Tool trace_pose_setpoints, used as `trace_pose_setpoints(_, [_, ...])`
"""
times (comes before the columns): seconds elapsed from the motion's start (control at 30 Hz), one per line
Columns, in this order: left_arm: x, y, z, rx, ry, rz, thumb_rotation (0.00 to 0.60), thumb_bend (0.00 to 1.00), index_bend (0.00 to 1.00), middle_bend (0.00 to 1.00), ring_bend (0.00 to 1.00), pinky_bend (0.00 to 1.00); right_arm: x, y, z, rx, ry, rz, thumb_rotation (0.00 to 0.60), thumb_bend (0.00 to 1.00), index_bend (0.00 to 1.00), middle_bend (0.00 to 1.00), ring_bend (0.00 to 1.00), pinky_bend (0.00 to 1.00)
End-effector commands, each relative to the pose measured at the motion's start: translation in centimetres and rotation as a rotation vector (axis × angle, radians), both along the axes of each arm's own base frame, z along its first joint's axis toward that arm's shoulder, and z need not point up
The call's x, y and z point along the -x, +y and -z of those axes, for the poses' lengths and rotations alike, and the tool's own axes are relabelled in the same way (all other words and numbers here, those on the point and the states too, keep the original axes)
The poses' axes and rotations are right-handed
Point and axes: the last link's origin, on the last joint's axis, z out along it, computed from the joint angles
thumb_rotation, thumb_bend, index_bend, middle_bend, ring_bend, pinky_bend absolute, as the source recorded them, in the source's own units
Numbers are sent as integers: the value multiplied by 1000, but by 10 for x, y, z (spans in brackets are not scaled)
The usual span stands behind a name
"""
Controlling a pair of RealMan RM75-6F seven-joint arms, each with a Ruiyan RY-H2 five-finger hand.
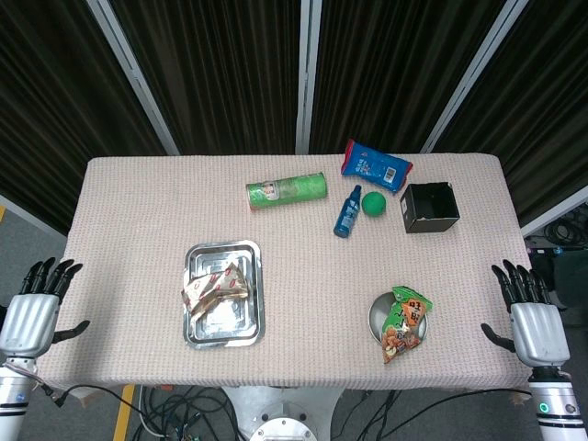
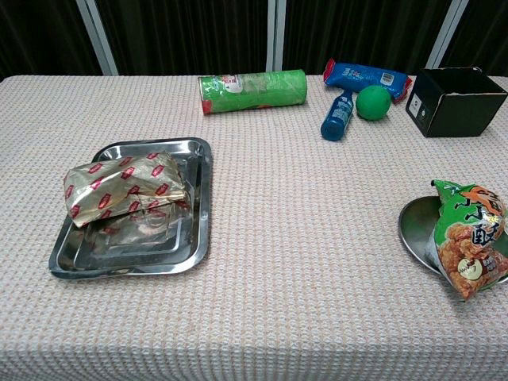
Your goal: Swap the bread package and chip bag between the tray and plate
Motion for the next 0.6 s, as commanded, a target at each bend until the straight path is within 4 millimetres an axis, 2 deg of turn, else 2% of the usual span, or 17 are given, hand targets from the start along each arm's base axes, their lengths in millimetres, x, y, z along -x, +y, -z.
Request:
trace_pose_setpoints(0.03, [0, -1, 1, 7, -6, -9, 600, 0, 128, 96, 0, 68, 0, 0, 1, -5, 0, 4, 600, 82, 0, 0, 0, 0])
trace_pose_setpoints(0.23, [-1, 0, 2, 9, -14, 0, 600, 0, 128, 96, 0, 68, -2, -1, -2, 3, 1, -1, 600, 82, 0, 0, 0, 0])
trace_pose_setpoints(0.37, [-10, 3, 11, 78, -75, 28, 600, 0, 128, 96, 0, 80, -2, -2, -5, 12, -1, -1, 600, 82, 0, 0, 0, 0])
trace_pose_setpoints(0.47, [-25, 8, 22, 160, -161, 54, 600, 0, 128, 96, 0, 102, -2, -3, -5, 0, 4, -5, 600, 82, 0, 0, 0, 0])
trace_pose_setpoints(0.6, [-54, 21, 45, 246, -167, 146, 600, 0, 126, 96, 0, 102, 0, -2, -4, -9, 18, -6, 600, 82, 0, 0, 0, 0])
